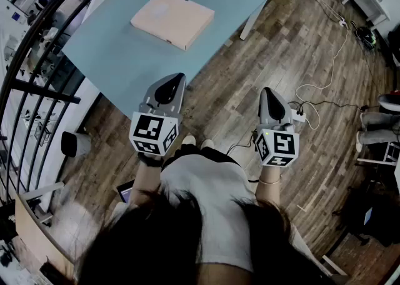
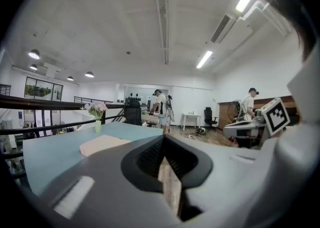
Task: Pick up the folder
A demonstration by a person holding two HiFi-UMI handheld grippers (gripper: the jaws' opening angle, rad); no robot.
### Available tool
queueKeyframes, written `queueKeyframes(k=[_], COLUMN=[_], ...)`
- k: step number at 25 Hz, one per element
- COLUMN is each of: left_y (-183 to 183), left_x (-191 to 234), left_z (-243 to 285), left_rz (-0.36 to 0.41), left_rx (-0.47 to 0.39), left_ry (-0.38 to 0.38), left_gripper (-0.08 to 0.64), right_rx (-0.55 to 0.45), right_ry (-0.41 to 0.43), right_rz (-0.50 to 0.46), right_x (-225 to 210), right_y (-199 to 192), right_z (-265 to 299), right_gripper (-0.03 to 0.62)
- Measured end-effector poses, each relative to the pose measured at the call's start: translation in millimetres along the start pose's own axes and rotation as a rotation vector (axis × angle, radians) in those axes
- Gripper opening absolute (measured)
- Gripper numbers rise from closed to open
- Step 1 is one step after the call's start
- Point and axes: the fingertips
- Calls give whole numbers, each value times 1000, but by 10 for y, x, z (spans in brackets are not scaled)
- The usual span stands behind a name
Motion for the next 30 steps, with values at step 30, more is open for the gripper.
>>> queueKeyframes(k=[30], left_y=[-12], left_x=[680], left_z=[1267], left_rz=[-104], left_rx=[43], left_ry=[34], left_gripper=[98], right_rx=[19], right_ry=[100], right_rz=[56], right_x=[-489], right_y=[10], right_z=[1368], right_gripper=[75])
Point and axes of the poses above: the fingertips, and each gripper's own axes: z forward along the fingers, x to its left, y out of its top, and after that the axes turned 5 degrees about -z, right-handed
